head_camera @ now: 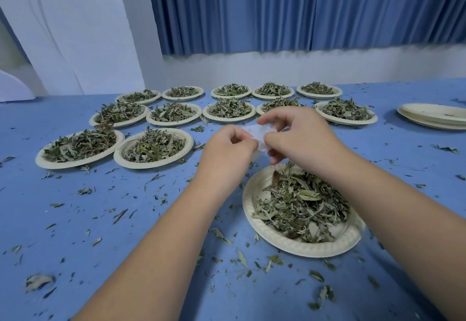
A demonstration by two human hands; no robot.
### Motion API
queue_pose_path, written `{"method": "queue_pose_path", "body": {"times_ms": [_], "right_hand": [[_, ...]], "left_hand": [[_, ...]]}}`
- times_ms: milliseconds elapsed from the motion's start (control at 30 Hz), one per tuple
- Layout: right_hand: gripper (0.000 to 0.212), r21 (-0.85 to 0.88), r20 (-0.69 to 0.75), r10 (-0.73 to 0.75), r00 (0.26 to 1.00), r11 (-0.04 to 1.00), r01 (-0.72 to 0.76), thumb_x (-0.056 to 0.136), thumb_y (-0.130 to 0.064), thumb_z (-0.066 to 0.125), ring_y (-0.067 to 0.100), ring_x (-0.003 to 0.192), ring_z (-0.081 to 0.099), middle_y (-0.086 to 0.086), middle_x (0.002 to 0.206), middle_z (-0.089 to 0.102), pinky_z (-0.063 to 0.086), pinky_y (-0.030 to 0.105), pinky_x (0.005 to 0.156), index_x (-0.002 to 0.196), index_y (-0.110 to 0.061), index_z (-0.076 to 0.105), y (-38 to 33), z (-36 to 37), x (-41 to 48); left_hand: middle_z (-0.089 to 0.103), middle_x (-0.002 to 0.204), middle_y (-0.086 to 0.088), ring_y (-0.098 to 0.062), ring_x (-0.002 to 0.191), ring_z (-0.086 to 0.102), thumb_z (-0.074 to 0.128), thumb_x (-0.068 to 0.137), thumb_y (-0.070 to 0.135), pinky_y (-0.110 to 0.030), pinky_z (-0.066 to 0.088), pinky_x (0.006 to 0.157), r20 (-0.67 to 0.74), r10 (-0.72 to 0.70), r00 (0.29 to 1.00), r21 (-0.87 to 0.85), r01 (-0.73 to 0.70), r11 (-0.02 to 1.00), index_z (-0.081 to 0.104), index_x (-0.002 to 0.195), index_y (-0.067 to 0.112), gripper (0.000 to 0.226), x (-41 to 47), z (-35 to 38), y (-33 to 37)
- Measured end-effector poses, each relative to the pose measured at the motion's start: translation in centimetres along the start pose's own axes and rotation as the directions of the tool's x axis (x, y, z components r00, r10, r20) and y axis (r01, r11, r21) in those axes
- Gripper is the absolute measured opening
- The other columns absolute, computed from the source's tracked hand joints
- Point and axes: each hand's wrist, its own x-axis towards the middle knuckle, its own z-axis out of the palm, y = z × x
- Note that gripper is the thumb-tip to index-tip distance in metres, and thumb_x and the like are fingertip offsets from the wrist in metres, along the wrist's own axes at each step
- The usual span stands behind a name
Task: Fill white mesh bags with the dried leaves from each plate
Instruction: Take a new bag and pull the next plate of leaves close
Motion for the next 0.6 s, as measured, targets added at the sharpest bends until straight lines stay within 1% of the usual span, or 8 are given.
{"method": "queue_pose_path", "body": {"times_ms": [100, 167, 233, 267, 333, 400, 467, 600], "right_hand": [[0.028, -0.032, 0.026, -0.087, 0.996, 0.996, 0.088, 0.080, -0.008, 0.068, 0.019, 0.057, 0.069, -0.004, 0.079, 0.060, 0.054, 0.026, 0.058, 0.102, -0.025, 0.065, -0.06, -0.03, -0.13], [0.033, -0.023, 0.044, -0.079, 0.996, 0.996, 0.080, 0.079, -0.015, 0.072, 0.017, 0.060, 0.069, -0.006, 0.079, 0.062, 0.054, 0.025, 0.059, 0.109, -0.024, 0.063, 0.07, 0.00, -0.17], [0.036, -0.031, 0.027, -0.058, 0.998, 0.998, 0.059, 0.080, -0.011, 0.069, 0.017, 0.061, 0.069, -0.009, 0.073, 0.059, 0.055, 0.027, 0.060, 0.113, -0.022, 0.062, 0.32, 0.07, -0.19], [0.033, -0.030, -0.001, -0.048, 0.999, 0.998, 0.048, 0.081, -0.008, 0.066, 0.018, 0.060, 0.068, -0.010, 0.066, 0.057, 0.057, 0.031, 0.063, 0.111, -0.022, 0.063, 0.41, 0.11, -0.17], [0.026, -0.001, -0.077, -0.034, 0.996, 0.999, 0.034, 0.083, -0.006, 0.061, 0.016, 0.056, 0.066, -0.008, 0.059, 0.053, 0.057, 0.036, 0.064, 0.104, -0.022, 0.064, 0.53, 0.16, -0.10], [0.026, -0.027, -0.113, -0.052, 0.992, 0.998, 0.049, 0.083, -0.005, 0.060, 0.013, 0.052, 0.063, -0.004, 0.060, 0.054, 0.055, 0.033, 0.062, 0.102, -0.022, 0.063, 0.53, 0.17, -0.03], [0.032, -0.066, -0.078, -0.066, 0.995, 0.996, 0.061, 0.079, -0.002, 0.060, 0.012, 0.051, 0.061, -0.005, 0.058, 0.053, 0.053, 0.030, 0.059, 0.103, -0.022, 0.062, 0.50, 0.19, -0.12], [0.041, -0.173, 0.040, -0.047, 0.998, 0.983, 0.053, 0.072, -0.001, 0.061, 0.001, 0.048, 0.045, -0.008, 0.064, 0.051, 0.042, 0.017, 0.049, 0.104, -0.026, 0.057, 0.90, -0.02, -0.50]], "left_hand": [[0.047, 0.062, 0.004, -0.014, 0.053, 0.039, 0.057, 0.089, 0.020, -0.028, 0.029, 0.051, -0.045, -0.080, 0.996, -0.082, 0.076, 0.994, 0.055, 0.075, 0.019, 0.013, -0.01, 0.03, 0.09], [0.045, 0.063, 0.003, -0.015, 0.054, 0.036, 0.056, 0.089, 0.019, -0.029, 0.027, 0.051, -0.050, -0.116, 0.992, -0.141, 0.108, 0.984, 0.053, 0.077, 0.017, 0.013, 0.05, -0.07, 0.16], [0.042, 0.061, 0.005, -0.014, 0.053, 0.035, 0.056, 0.089, 0.019, -0.029, 0.027, 0.050, -0.040, -0.118, 0.992, -0.156, 0.111, 0.982, 0.050, 0.074, 0.018, 0.016, 0.02, -0.16, 0.14], [0.042, 0.059, 0.006, -0.013, 0.051, 0.036, 0.056, 0.089, 0.019, -0.028, 0.028, 0.049, -0.039, -0.100, 0.994, -0.127, 0.095, 0.987, 0.049, 0.073, 0.020, 0.017, -0.02, -0.16, 0.09], [0.045, 0.056, 0.011, -0.007, 0.047, 0.039, 0.056, 0.087, 0.021, -0.024, 0.034, 0.047, -0.058, -0.011, 0.998, 0.017, 0.012, 1.000, 0.049, 0.072, 0.021, 0.017, -0.24, -0.03, 0.01], [0.050, 0.059, 0.011, -0.004, 0.048, 0.042, 0.055, 0.085, 0.022, -0.025, 0.035, 0.049, -0.070, 0.113, 0.991, 0.219, -0.095, 0.971, 0.048, 0.072, 0.021, 0.015, -0.41, 0.26, -0.16], [0.052, 0.065, 0.006, -0.011, 0.056, 0.046, 0.054, 0.086, 0.024, -0.031, 0.034, 0.051, -0.060, 0.194, 0.979, 0.380, -0.157, 0.912, 0.045, 0.074, 0.020, 0.015, -0.53, 0.45, -0.37], [0.056, 0.070, 0.000, -0.022, 0.063, 0.054, 0.047, 0.094, 0.024, -0.036, 0.042, 0.055, -0.117, 0.273, 0.955, 0.521, -0.175, 0.835, 0.046, 0.087, 0.017, 0.010, -0.21, -0.27, -0.52]]}}
